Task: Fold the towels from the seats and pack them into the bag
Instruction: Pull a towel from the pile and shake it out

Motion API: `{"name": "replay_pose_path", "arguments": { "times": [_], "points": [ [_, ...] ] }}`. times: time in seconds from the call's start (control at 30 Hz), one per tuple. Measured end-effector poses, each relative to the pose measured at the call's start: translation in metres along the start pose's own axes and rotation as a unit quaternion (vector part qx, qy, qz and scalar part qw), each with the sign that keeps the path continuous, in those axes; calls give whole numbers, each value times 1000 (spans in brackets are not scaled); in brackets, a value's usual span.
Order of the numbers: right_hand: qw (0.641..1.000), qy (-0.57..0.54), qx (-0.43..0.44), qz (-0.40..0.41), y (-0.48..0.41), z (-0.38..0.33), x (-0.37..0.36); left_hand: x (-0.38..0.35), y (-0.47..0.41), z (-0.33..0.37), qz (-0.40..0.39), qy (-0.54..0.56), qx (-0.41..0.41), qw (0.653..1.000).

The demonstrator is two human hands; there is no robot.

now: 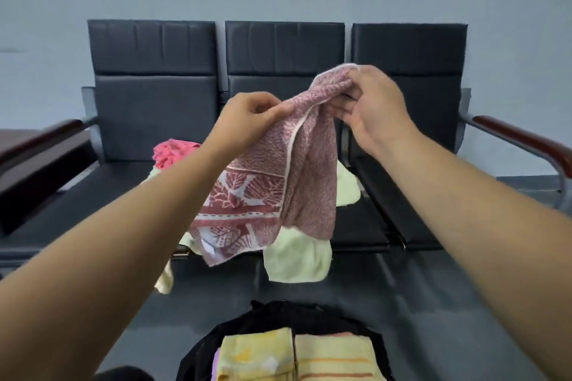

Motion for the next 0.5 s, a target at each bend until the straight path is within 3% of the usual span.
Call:
{"name": "replay_pose_path", "arguments": {
  "times": [0.13,0.23,0.4,0.5],
  "points": [
    [997,-28,5,-68,13,-50,-22,8,15,47,-138,219,26,966],
    [988,34,-3,-148,28,-70,-35,8,28,71,-231,283,15,931],
    [970,194,12,-146,46,-87,-15,18,42,97,-210,199,31,957],
    [948,169,-51,-264,67,-83,-5,30,44,106,-171,184,32,967]
  ]
}}
Point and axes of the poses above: each hand's wrist, its own y-axis away from the middle knuckle, its own x-axis out of the back of the hand, z = x × y, the point moved 5 cm from there along -y, towards the middle knuckle, and after that the axes turned 5 degrees about x, right-handed, at the moved point
